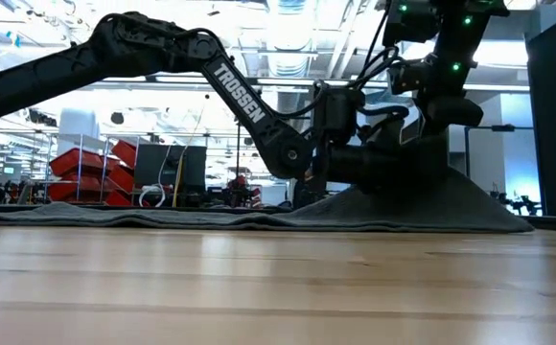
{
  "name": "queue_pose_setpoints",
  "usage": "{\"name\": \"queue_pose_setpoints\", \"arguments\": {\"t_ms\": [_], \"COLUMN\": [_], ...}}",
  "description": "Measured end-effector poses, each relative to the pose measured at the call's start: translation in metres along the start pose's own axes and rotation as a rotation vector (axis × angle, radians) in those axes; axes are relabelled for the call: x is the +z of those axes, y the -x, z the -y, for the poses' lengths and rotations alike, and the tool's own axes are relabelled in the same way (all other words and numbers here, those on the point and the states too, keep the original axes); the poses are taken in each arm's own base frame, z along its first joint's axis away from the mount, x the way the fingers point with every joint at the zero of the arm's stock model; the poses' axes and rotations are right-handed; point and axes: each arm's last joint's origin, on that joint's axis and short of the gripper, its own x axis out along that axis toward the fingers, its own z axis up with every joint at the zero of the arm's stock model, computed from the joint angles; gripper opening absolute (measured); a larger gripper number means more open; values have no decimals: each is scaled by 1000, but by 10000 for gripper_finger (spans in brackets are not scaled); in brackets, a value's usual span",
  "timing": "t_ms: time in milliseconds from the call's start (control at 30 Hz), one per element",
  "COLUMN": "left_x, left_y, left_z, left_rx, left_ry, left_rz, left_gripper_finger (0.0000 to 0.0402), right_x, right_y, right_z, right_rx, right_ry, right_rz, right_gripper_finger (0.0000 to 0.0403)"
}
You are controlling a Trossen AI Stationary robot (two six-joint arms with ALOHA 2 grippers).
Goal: Roll towel
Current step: Roll the gray towel
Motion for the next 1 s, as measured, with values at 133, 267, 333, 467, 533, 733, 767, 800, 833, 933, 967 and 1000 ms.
{"name": "queue_pose_setpoints", "arguments": {"t_ms": [133, 267, 333, 467, 533, 733, 767, 800, 833, 933, 967, 1000], "left_x": [8, 18, 16, 5, -1, -4, 0, 3, 5, 8, 7, 7], "left_y": [-1, -6, -8, -8, -7, -4, -4, -3, -3, -1, -1, -1], "left_z": [-2, -6, -7, -9, -6, 6, 8, 9, 11, 13, 14, 13], "left_rx": [1, 20, 32, 38, 23, -7, -13, -17, -21, -25, -26, -26], "left_ry": [13, 45, 35, 16, -9, -46, -59, -74, -90, -107, -108, -109], "left_rz": [68, 85, 39, -75, -139, -238, -244, -260, -257, -297, -305, -312], "left_gripper_finger": [82, 81, 82, 82, 81, 82, 82, 82, 82, 81, 82, 82], "right_x": [0, -1, 0, -2, -3, -5, -5, -5, -6, -9, -11, -12], "right_y": [0, 1, 1, 1, -1, -2, -3, -5, -7, -13, -16, -18], "right_z": [0, -1, -1, -1, 0, 2, 1, -1, -2, -9, -12, -16], "right_rx": [0, -1, 2, 8, 6, -95, -123, -149, -174, -226, -231, -234], "right_ry": [-5, -5, -8, 7, 23, 170, 205, 239, 269, 342, 360, 370], "right_rz": [3, 1, 1, -17, -26, -61, -68, -74, -82, -98, -103, -103], "right_gripper_finger": [8, 8, 8, 8, 8, 8, 8, 8, 8, 8, 8, 8]}}
